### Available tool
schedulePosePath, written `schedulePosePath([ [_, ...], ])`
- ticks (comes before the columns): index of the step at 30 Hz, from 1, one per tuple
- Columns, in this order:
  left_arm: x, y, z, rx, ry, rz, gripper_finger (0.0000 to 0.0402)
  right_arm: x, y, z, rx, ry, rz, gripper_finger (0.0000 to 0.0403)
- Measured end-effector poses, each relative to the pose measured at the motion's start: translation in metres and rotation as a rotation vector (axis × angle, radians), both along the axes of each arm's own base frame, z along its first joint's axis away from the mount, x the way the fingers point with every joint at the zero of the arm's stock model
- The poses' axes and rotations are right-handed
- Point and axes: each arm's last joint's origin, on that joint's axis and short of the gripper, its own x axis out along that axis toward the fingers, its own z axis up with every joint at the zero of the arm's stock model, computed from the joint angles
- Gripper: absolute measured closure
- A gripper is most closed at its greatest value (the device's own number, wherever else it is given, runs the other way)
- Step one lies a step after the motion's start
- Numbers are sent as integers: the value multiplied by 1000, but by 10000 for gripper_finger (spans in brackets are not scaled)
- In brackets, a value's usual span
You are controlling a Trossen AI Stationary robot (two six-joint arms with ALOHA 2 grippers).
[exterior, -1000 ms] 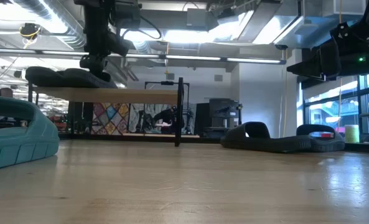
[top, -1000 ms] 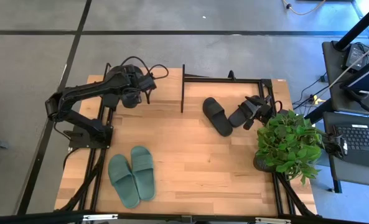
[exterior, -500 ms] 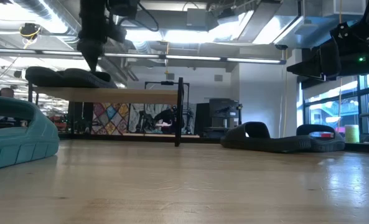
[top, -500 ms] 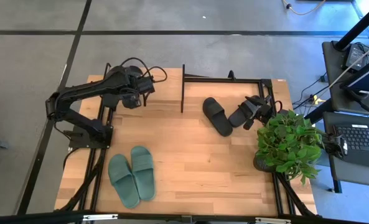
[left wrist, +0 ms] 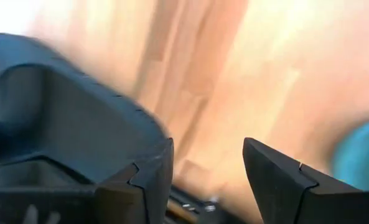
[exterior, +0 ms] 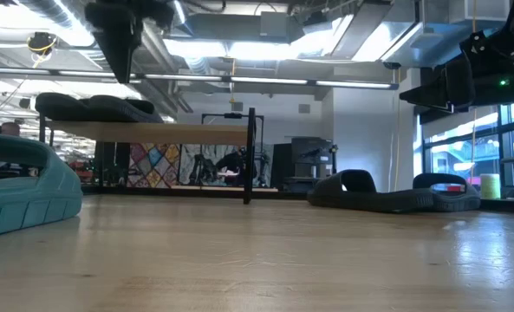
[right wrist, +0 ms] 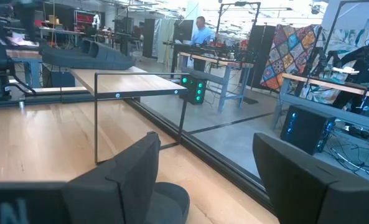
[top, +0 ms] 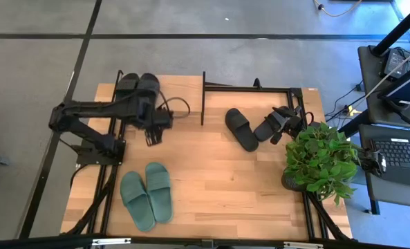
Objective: Pick and place slides into the shelf
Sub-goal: Put the green slipper under the shelf
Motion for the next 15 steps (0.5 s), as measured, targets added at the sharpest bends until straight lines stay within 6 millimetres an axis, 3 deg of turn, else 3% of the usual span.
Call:
schedulePosePath([
  [9,-5,-83,0,-98,-162,55,217,0,0,0,0,0,0,146],
  [15,-8,-139,-3,-203,-301,-17,217,0,0,0,0,0,0,146],
])
